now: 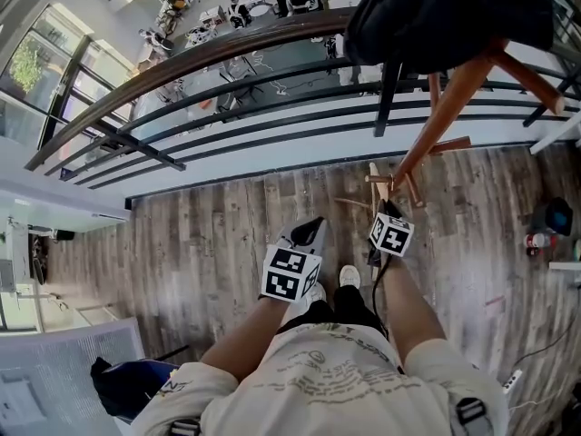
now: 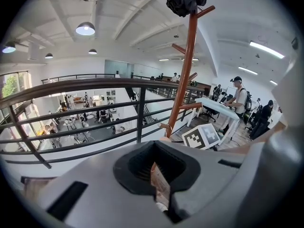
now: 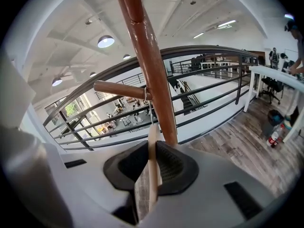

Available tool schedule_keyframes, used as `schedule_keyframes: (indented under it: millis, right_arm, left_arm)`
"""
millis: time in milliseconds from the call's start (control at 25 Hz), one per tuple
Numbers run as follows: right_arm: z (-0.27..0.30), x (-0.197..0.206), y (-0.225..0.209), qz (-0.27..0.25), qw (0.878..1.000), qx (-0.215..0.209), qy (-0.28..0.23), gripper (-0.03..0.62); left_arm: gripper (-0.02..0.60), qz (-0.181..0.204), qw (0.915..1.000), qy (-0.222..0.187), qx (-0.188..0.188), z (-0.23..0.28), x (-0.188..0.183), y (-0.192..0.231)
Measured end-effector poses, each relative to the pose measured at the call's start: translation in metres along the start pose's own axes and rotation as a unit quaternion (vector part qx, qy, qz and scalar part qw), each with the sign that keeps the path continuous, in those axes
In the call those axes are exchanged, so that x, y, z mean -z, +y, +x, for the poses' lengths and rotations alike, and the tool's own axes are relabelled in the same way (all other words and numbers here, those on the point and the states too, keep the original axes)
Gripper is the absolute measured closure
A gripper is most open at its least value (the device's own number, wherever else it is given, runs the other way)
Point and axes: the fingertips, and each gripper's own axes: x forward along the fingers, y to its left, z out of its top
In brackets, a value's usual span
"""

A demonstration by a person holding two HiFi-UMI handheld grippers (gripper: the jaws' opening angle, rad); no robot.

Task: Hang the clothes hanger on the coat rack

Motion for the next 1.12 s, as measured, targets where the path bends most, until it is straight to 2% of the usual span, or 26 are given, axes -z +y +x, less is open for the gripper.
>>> schedule_keyframes:
  millis: [480,680,840,960,1120]
  right_arm:
    - [0.002,-0.004,-0.008,-0.026,0.999,0.034,0.004,0.539]
    - [-0.002,-0.004,-0.013,-0.020,0.999,0.045,-0.002,0.533]
    - [-0.011,-0.008,-0.013,-0.020,0.999,0.037,-0.009,0.534]
    - [-0.022,-0.010,-0.004,-0.031,0.999,0.021,-0.014,0.582]
    - [-0.045,-0.018,0.012,-0.058,0.998,-0.004,-0.036,0.591]
  left_arm:
    - [0.577,0.002,0.9999,-0.009,-0.011,-0.007,-0.007,0.005]
    - [0.577,0.002,0.9998,-0.015,-0.011,-0.010,-0.008,0.008]
    - [0.577,0.000,0.9998,-0.020,-0.008,-0.010,-0.010,0.006]
    - [0.577,-0.004,0.9994,-0.033,-0.003,-0.010,-0.014,0.003]
    - [0.577,-0.004,0.9984,-0.055,0.009,-0.012,-0.024,-0.005]
